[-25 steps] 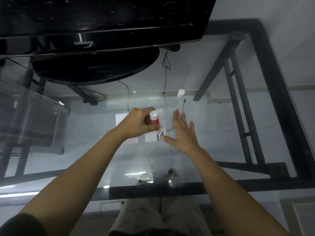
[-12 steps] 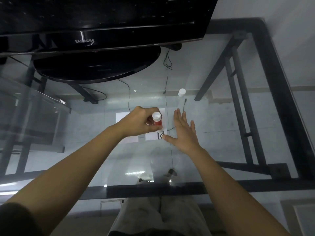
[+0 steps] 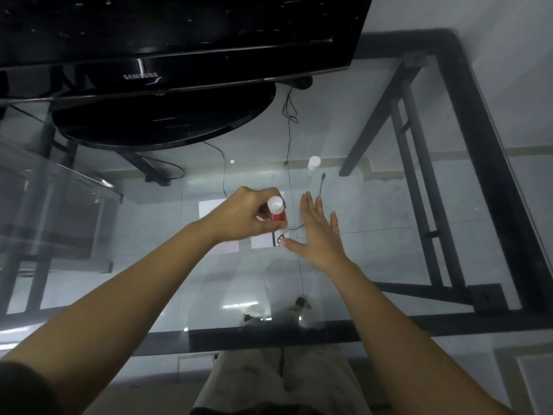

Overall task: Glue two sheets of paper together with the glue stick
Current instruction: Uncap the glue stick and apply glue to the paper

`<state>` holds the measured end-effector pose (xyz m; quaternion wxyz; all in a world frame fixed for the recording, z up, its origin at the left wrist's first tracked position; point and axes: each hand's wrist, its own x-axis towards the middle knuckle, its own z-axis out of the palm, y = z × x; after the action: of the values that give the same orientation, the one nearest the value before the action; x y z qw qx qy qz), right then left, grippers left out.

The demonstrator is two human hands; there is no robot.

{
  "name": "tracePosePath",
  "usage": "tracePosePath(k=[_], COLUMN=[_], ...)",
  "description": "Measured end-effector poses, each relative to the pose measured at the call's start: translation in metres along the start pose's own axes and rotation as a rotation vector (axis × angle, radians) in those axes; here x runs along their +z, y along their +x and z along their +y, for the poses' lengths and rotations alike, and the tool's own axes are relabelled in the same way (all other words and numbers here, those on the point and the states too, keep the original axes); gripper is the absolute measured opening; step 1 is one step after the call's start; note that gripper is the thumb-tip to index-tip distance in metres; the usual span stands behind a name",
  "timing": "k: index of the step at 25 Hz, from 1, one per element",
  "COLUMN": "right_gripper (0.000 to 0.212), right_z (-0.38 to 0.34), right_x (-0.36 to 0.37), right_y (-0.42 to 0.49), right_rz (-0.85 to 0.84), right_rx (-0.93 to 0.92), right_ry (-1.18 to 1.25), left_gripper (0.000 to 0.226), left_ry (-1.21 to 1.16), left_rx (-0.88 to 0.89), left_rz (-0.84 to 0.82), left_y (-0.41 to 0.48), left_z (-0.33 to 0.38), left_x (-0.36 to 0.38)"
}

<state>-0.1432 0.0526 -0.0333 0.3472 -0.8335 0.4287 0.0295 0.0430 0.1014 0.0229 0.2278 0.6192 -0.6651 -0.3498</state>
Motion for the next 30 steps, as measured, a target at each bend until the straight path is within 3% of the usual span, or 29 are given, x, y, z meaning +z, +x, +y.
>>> tracePosePath(k=[4, 9, 13, 15, 21, 26, 30], right_gripper=[0.097, 0.098, 0.097, 0.097, 0.096, 0.083, 0.07], right_z=[0.0, -0.001, 0.001, 0.001, 0.002, 0.002, 0.004], right_x=[0.0, -0.001, 0.0, 0.001, 0.002, 0.002, 0.0], right_y=[0.0, 0.001, 0.001, 0.002, 0.001, -0.001, -0.003], right_rz=[-0.014, -0.014, -0.006, -0.007, 0.002, 0.039, 0.042], right_rx=[0.003, 0.007, 0.003, 0.003, 0.009, -0.032, -0.066], right_ry=[-0.008, 0.005, 0.007, -0.001, -0.023, -0.059, -0.117], left_gripper=[0.028, 0.031, 0.028, 0.029, 0.029, 0.026, 0.019], left_ry=[0.057, 0.143, 0.043, 0.047, 0.105, -0.345, -1.085], left_rx=[-0.04, -0.146, -0.073, -0.08, -0.183, -0.308, -0.493], left_rz=[-0.022, 0.22, 0.028, 0.007, 0.219, 0.483, 0.696], left_y=[0.011, 0.034, 0.009, 0.01, 0.047, 0.024, 0.018], left_z=[-0.006, -0.014, -0.001, -0.002, -0.007, -0.01, -0.026], left_x=[-0.002, -0.023, -0.001, 0.002, -0.021, -0.019, -0.021])
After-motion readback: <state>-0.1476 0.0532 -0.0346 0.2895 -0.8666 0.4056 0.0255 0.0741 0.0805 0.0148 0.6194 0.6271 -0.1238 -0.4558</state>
